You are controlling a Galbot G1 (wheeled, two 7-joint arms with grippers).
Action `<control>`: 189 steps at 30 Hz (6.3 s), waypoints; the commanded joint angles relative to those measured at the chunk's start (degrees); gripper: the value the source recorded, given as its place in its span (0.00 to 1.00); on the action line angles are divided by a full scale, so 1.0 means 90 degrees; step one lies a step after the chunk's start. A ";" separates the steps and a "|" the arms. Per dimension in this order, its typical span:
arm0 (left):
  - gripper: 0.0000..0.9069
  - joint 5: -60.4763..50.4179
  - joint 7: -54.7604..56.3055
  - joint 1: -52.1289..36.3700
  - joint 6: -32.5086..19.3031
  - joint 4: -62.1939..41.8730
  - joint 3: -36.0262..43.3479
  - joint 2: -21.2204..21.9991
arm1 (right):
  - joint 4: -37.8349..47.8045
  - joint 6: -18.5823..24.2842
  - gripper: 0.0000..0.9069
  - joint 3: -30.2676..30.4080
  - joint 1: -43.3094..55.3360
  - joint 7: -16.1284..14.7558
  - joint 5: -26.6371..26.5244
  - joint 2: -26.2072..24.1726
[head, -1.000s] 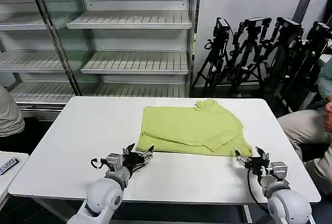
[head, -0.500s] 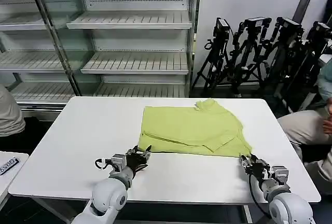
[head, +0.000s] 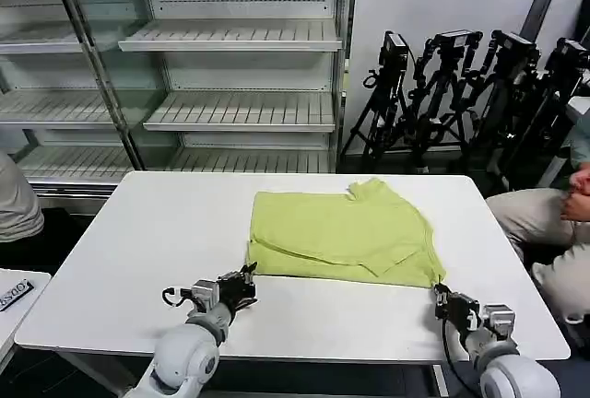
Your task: Fold and organize the clothes.
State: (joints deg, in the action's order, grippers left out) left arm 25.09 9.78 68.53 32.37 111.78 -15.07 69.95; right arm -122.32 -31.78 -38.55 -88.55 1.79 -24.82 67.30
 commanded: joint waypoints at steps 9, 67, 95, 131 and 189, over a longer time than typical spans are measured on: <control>0.01 0.0198 -0.0178 0.2526 -0.0078 0.1841 -0.1379 -0.0812 | -0.1603 0.0631 0.00 -0.0043 -0.2491 0.0057 0.0884 0.0228; 0.53 0.1084 -0.0632 -0.3503 0.0096 -0.3791 0.0779 -0.0477 | 0.5877 -0.0174 0.93 0.2623 0.6391 0.0990 0.0516 0.1619; 0.01 0.1038 -0.0753 -0.3093 0.0076 -0.3315 0.0745 -0.0450 | 0.5614 -0.0147 0.00 0.2647 0.6147 0.0905 0.0291 0.1468; 0.01 0.0767 -0.0794 -0.0269 -0.0153 -0.0093 -0.0681 -0.1003 | 0.0210 -0.0149 0.00 0.1152 0.1804 0.0896 -0.0484 -0.0125; 0.01 0.1383 0.2761 0.0444 0.0077 0.0650 0.0571 -0.0648 | -0.1041 -0.0129 1.00 0.0105 -0.0059 0.0618 -0.0213 0.0038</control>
State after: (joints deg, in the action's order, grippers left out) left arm 35.58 25.96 72.39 33.05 118.36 -13.36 63.37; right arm -130.09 -32.97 -36.46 -87.64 7.47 -26.87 67.57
